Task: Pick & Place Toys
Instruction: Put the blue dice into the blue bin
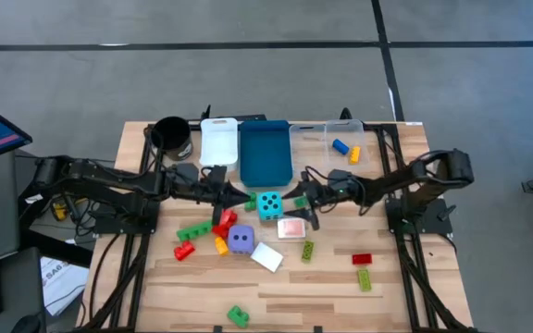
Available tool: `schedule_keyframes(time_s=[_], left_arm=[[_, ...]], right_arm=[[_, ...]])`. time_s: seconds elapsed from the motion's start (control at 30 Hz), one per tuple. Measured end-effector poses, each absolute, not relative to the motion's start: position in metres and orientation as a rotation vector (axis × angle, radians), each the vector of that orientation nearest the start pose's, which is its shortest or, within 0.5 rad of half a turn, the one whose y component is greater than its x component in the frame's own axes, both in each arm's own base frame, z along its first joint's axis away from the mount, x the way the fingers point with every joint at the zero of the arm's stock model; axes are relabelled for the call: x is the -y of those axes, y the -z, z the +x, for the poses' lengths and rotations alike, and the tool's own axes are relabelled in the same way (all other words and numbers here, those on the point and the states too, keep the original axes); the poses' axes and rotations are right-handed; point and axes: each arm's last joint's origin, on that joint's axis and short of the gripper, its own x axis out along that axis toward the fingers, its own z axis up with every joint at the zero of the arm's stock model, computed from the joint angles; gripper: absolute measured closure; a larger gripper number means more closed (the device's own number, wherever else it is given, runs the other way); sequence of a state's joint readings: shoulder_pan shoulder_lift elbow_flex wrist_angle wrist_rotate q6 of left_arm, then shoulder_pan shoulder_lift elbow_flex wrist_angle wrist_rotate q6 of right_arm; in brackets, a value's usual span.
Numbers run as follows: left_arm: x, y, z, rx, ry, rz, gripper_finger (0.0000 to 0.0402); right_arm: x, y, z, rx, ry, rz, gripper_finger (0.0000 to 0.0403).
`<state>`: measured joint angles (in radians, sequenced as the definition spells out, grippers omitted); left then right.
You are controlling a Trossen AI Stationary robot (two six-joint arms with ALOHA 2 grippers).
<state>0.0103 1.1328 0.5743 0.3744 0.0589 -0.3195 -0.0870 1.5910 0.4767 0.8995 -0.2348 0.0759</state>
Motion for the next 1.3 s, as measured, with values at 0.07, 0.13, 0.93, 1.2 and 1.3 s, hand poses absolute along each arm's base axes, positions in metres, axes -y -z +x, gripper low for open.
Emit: schedule_keyframes(time_s=[0.07, 0.13, 0.93, 1.2, 1.3], left_arm=[[0.0, -0.246, 0.243, -0.191, 0.024, -0.324, 0.0372], [0.0, -0.246, 0.243, -0.191, 0.024, -0.324, 0.0367], [0.0, -0.246, 0.243, -0.188, 0.01, -0.323, 0.0325], [-0.001, -0.246, 0.243, -0.187, 0.007, -0.322, 0.0325], [-0.001, -0.246, 0.243, -0.188, 0.007, -0.323, 0.0325]], right_arm=[[0.023, -0.145, 0.284, -0.25, -0.123, 0.131, 0.0142], [0.028, -0.139, 0.285, -0.274, -0.122, 0.156, 0.0128], [0.051, -0.141, 0.283, -0.275, -0.087, 0.039, 0.0005], [0.051, -0.139, 0.283, -0.293, -0.093, -0.011, 0.0004], [0.051, -0.139, 0.283, -0.297, -0.094, -0.013, 0.0003]])
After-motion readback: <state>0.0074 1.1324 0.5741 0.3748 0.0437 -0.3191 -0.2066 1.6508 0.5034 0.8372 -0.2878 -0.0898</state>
